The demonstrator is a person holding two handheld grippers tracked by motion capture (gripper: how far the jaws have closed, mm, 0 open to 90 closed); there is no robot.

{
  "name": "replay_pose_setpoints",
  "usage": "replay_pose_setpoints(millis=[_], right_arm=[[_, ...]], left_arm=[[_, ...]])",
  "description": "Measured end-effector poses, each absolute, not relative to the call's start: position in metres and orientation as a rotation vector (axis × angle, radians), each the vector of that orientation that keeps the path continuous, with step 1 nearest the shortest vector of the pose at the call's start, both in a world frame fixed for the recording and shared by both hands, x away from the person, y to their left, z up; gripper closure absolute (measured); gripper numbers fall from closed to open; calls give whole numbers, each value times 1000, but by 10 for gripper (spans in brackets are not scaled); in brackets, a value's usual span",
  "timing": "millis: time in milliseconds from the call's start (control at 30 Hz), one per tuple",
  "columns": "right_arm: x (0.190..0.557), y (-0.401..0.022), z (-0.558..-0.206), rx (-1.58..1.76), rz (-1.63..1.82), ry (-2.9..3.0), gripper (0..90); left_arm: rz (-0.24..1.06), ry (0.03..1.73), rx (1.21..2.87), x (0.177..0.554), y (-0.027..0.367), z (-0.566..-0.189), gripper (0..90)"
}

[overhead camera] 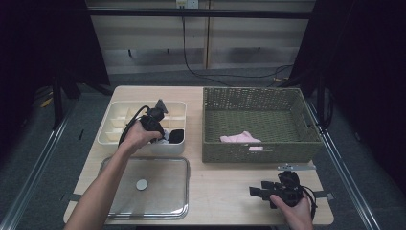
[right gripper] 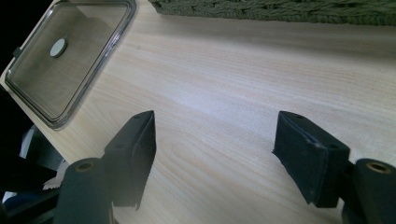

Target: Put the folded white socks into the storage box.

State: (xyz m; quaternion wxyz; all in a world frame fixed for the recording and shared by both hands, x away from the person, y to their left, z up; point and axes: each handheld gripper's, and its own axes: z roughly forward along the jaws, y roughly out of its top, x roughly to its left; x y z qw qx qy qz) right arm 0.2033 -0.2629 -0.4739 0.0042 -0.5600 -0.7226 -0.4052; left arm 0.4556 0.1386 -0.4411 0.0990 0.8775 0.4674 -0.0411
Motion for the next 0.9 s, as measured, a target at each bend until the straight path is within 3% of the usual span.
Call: replay_pose_setpoints(millis=[533,900], right_arm=[[202,-267,-473,-1772,-1283,-2251,293],[205,-267,-473,-1773,-1286,-2244,293]], left_arm=[[-171,1388,2493,454,153,-437,697],[-173,1388,2378,451,168,-422,529]])
